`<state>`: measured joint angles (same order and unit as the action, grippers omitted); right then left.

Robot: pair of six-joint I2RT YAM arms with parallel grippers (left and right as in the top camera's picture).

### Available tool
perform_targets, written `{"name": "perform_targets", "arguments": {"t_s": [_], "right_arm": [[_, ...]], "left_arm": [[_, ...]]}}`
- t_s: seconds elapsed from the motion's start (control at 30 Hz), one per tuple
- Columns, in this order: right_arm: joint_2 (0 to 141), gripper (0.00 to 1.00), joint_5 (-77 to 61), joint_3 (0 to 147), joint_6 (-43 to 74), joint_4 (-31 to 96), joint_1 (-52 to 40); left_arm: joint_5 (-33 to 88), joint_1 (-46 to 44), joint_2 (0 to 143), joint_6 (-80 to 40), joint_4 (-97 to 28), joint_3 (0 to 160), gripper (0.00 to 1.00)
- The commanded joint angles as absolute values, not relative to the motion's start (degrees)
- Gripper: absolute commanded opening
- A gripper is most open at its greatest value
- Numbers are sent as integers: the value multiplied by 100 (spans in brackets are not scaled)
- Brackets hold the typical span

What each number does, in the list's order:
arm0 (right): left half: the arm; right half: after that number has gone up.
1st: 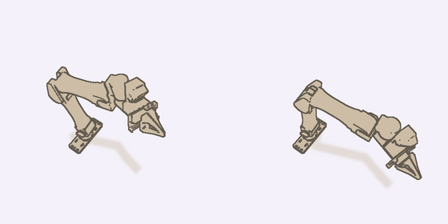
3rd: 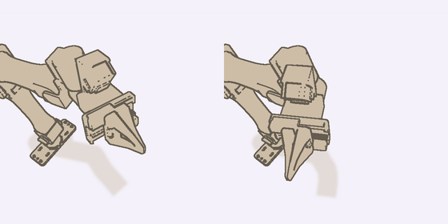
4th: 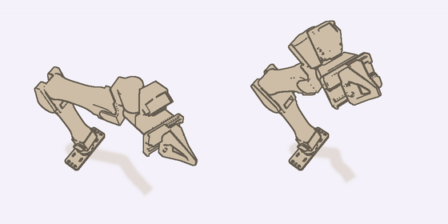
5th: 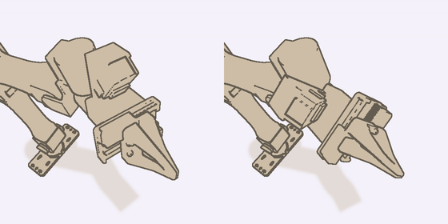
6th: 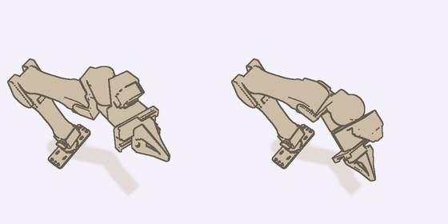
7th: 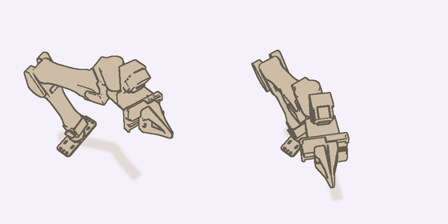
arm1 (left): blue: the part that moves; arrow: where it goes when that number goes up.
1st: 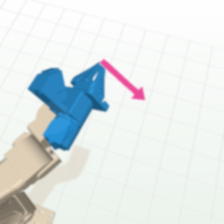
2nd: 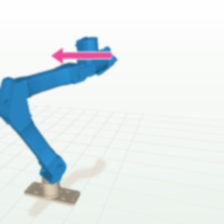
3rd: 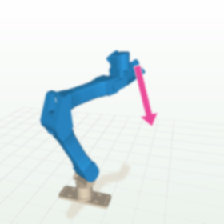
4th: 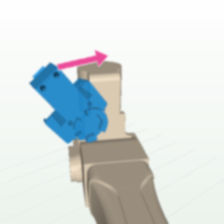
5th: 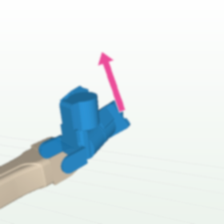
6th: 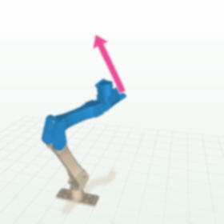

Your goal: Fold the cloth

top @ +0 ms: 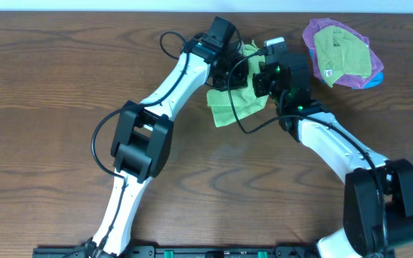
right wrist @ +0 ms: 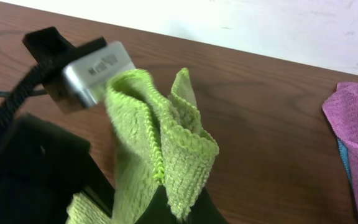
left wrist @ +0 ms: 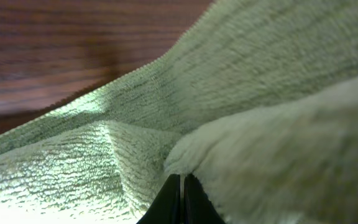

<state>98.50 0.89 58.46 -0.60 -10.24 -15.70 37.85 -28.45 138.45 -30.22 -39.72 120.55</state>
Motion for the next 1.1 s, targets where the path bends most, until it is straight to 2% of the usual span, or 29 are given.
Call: {"name": "perform_targets", "arguments": {"t_s": [0.0, 0.23, 0.6, 1.07], "right_arm": [[9815, 1, 119, 5905, 19, -1015, -1496], [9815, 1, -202, 5905, 14, -615, -1498], [9815, 1, -646, 5902, -10, -362, -1562], [9996, 1, -668, 5902, -353, -14, -2290]], "left_arm": [[3649, -2921, 13939, -3076, -3896, 12046, 6], [3413, -2779, 13939, -2956, -3951, 12046, 6], [3763, -2086, 13906, -2545, -4307, 12049, 6], [3839, -1682, 13764, -2528, -4307, 12077, 6]]}}
